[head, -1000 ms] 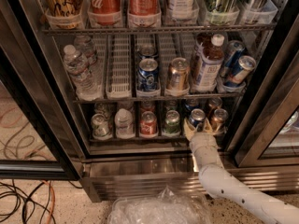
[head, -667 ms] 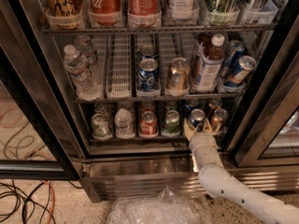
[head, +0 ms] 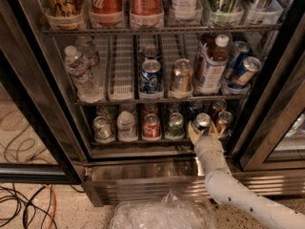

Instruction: Pick pepsi can from bottom shelf of fridge

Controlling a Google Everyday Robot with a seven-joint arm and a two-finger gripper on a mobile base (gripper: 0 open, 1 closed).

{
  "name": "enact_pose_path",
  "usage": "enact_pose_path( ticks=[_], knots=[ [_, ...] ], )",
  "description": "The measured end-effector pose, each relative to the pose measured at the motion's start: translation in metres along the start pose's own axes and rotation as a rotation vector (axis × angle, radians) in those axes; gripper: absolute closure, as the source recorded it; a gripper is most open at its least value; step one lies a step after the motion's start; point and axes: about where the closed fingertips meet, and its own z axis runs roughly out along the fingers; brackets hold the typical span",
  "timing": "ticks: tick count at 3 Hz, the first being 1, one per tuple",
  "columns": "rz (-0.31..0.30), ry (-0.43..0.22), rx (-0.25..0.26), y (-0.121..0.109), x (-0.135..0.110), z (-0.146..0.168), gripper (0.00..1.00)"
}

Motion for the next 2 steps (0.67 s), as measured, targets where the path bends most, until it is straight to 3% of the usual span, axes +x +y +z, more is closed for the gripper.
enact_pose_path(
  ticks=[2],
  knots=[
    [-0.003,-0.026,-0.010,0.0024,-0.0177,-0.0136,1.00]
  ],
)
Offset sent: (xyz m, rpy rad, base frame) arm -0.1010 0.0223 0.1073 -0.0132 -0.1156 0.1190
